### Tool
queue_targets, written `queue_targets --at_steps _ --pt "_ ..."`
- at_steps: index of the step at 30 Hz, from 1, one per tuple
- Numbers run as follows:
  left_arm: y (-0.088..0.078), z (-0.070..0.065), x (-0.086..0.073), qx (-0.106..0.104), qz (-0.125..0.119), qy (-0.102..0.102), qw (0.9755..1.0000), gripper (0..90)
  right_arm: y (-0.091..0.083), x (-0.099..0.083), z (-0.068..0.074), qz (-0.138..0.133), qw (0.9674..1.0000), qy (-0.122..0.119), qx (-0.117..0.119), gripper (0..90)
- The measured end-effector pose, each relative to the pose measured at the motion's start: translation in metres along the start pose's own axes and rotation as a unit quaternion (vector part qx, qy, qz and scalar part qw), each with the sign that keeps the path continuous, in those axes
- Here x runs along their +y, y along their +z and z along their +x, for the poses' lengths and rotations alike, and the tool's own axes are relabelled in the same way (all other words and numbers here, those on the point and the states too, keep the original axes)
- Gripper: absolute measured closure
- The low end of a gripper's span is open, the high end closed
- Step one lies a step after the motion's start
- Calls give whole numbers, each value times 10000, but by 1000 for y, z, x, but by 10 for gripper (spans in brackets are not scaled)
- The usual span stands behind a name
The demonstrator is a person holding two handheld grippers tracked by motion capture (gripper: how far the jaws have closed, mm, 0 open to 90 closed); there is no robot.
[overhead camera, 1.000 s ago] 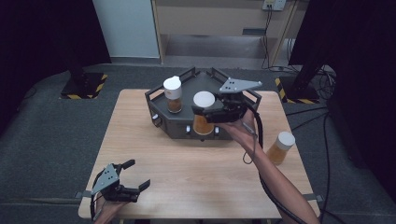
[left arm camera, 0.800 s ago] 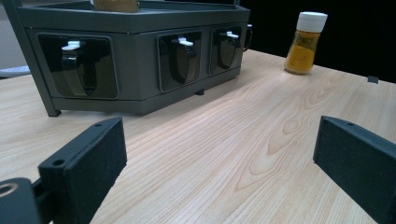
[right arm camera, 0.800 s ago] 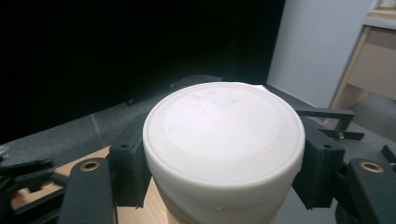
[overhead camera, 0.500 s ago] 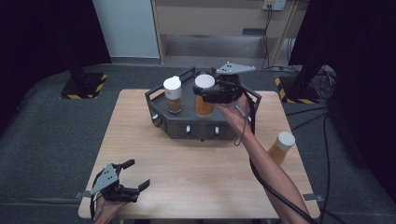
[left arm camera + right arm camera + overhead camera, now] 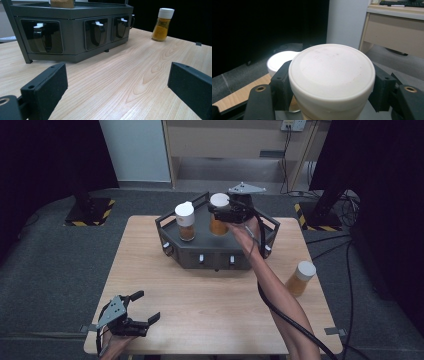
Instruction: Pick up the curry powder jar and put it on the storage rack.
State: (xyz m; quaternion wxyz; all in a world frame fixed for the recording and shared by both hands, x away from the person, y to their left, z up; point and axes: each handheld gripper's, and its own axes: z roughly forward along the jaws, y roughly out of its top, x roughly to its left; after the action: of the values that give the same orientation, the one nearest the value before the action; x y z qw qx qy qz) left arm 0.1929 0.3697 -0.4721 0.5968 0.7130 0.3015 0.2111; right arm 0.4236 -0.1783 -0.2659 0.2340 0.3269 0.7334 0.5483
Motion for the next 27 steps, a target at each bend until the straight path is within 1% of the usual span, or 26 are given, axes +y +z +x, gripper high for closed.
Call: queue_targets --at_steps 2,7,10,15,18,21,27 --pt "0 0 0 -4 -5 3 10000 15 4 -4 0 9 10000 41 -42 332" --pt "0 0 0 3 -13 -8 10000 15 13 -14 -2 38 9999 122 -62 333" --pt "0 0 -1 5 -17 -13 10000 15 18 -18 -1 26 9999 103 -113 332" --pt "0 1 -1 1 -13 -19 10000 15 22 -24 -2 43 9997 222 -115 332" --pt "0 1 0 0 -9 -16 10000 16 25 -26 -1 98 9997 172 -153 332" --pt "0 1 -1 -2 -11 -24 10000 16 27 -29 -2 99 9996 227 -148 333" --pt "-1 1 -1 -2 -21 -32 10000 16 30 -31 0 132 9996 152 -174 332"
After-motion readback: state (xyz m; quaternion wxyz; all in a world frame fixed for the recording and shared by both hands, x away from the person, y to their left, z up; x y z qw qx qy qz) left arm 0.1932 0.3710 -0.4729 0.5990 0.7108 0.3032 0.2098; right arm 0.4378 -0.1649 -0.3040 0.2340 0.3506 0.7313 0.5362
